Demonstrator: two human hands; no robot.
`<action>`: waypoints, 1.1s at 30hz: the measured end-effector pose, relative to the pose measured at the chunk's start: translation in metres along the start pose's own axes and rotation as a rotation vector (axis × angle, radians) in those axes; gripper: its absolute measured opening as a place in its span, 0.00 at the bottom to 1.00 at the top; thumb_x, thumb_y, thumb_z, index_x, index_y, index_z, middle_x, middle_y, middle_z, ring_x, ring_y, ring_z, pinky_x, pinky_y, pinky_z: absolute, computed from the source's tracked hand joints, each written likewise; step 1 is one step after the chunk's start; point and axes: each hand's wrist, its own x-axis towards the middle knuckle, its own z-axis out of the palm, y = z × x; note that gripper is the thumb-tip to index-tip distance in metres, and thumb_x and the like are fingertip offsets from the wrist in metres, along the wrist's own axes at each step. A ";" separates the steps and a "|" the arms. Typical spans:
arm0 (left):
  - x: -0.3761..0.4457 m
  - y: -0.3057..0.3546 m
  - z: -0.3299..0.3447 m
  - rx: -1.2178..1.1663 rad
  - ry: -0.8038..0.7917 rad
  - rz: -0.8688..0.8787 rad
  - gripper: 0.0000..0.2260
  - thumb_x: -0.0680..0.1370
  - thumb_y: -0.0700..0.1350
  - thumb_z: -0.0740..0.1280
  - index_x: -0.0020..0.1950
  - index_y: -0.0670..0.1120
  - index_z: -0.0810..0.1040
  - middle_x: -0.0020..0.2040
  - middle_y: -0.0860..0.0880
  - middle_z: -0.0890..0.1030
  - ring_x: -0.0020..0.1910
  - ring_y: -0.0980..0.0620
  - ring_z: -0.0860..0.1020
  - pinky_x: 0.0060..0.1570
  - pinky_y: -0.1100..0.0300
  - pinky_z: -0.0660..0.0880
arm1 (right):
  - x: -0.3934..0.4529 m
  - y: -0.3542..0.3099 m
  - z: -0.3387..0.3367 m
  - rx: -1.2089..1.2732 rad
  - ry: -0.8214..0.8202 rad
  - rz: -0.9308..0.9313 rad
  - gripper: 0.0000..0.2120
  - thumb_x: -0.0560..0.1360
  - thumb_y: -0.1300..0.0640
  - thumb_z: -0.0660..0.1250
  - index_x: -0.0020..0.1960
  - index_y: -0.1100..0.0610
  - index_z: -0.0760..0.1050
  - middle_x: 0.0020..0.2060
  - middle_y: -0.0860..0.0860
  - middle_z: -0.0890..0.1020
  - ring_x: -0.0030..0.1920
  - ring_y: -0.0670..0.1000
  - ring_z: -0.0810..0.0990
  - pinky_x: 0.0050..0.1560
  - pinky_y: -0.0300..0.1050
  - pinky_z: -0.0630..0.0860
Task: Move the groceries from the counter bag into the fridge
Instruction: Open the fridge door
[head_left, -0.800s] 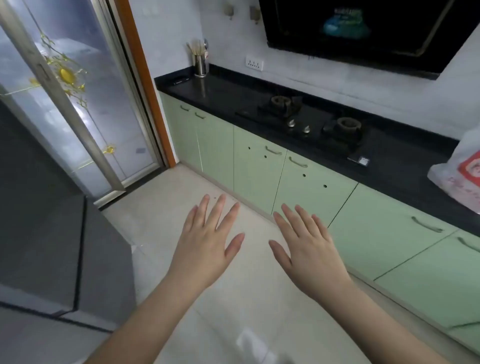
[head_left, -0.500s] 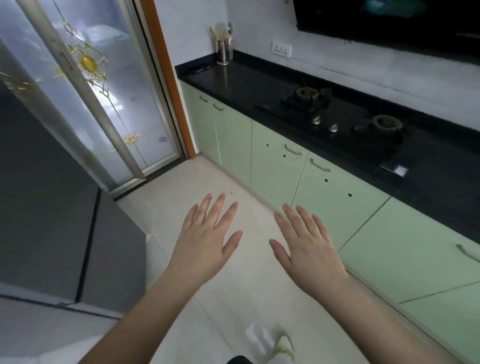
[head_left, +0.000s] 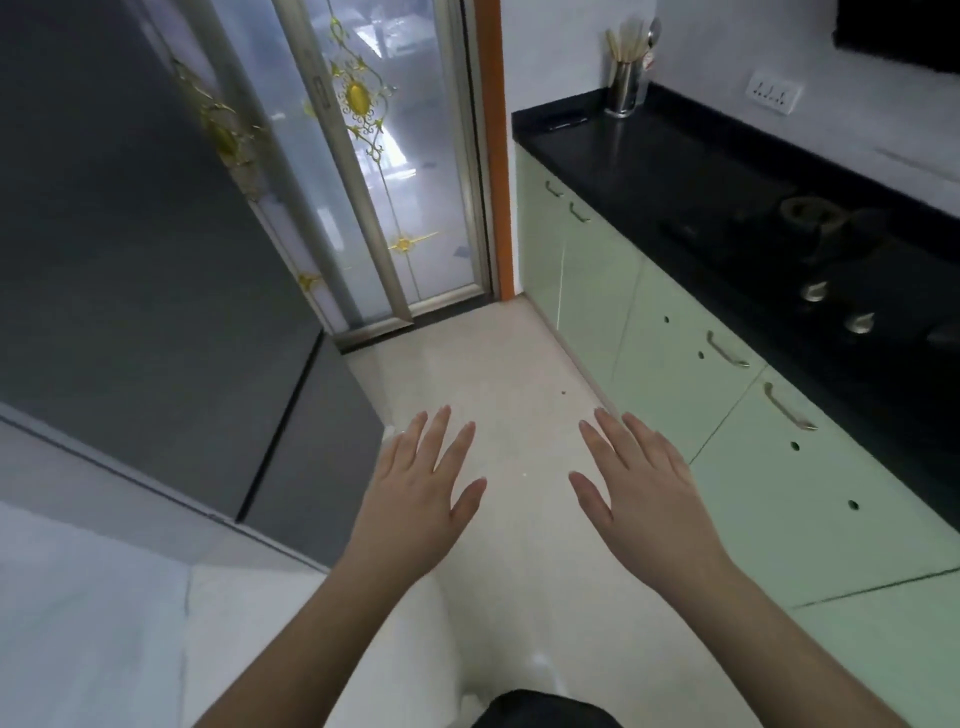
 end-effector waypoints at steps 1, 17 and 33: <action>0.002 -0.005 0.002 0.008 0.011 -0.021 0.28 0.81 0.63 0.44 0.78 0.54 0.55 0.79 0.47 0.55 0.78 0.44 0.53 0.74 0.45 0.48 | 0.010 -0.003 0.003 0.007 -0.010 -0.026 0.28 0.79 0.41 0.48 0.72 0.55 0.68 0.71 0.52 0.70 0.72 0.58 0.67 0.70 0.52 0.55; 0.054 -0.118 0.044 -0.125 -0.019 -0.290 0.32 0.78 0.67 0.36 0.79 0.55 0.47 0.81 0.50 0.48 0.79 0.47 0.43 0.76 0.46 0.44 | 0.168 -0.114 0.054 -0.003 -0.134 -0.433 0.27 0.80 0.41 0.47 0.74 0.54 0.64 0.74 0.52 0.67 0.74 0.56 0.63 0.73 0.56 0.60; 0.057 -0.214 0.039 -0.084 -0.002 -0.716 0.26 0.80 0.62 0.49 0.76 0.52 0.57 0.75 0.43 0.65 0.75 0.40 0.62 0.70 0.43 0.63 | 0.277 -0.206 0.101 0.063 -0.208 -0.797 0.28 0.80 0.41 0.51 0.76 0.53 0.59 0.75 0.53 0.64 0.75 0.57 0.61 0.73 0.55 0.58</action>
